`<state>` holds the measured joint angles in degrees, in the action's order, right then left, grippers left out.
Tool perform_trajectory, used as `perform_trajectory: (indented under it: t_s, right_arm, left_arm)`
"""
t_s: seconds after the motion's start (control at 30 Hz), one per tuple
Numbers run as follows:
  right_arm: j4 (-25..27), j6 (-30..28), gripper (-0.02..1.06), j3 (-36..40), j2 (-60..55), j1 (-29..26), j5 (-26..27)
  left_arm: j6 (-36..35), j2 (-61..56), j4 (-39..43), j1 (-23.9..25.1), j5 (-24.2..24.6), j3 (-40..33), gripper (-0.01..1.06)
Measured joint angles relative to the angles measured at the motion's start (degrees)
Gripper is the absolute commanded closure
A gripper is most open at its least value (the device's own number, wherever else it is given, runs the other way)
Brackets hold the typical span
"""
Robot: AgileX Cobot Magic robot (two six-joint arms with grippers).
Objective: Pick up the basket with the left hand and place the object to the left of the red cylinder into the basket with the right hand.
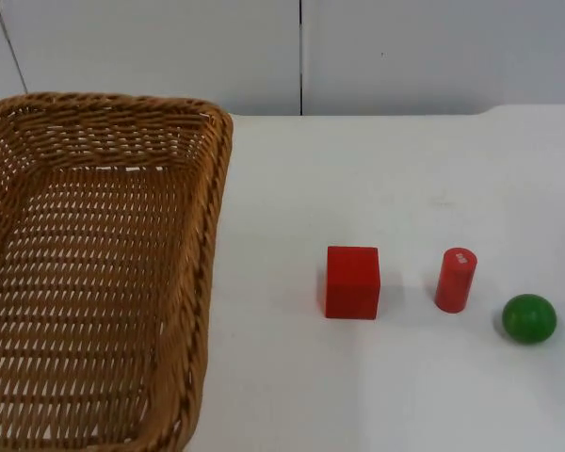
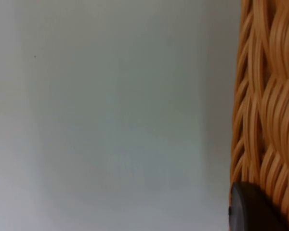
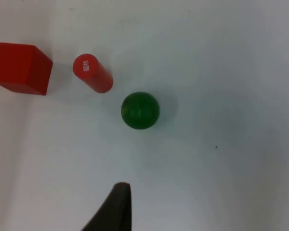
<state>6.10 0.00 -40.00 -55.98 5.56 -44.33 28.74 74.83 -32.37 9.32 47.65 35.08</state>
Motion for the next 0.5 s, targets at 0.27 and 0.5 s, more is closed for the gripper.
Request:
perform_trajectory:
  t_s: [0.27,0.5]
  right_arm:
    - [6.21,-5.12,-0.01,0.0,0.0,0.0,-0.48]
    - [9.86,-7.73,0.02,-2.49,-2.64,0.43,-3.35]
  left_arm:
    - [0.51,0.0,-0.22,0.0,0.65,0.0,1.05]
    - [0.62,0.0,-0.22,0.0,0.65,0.0,1.05]
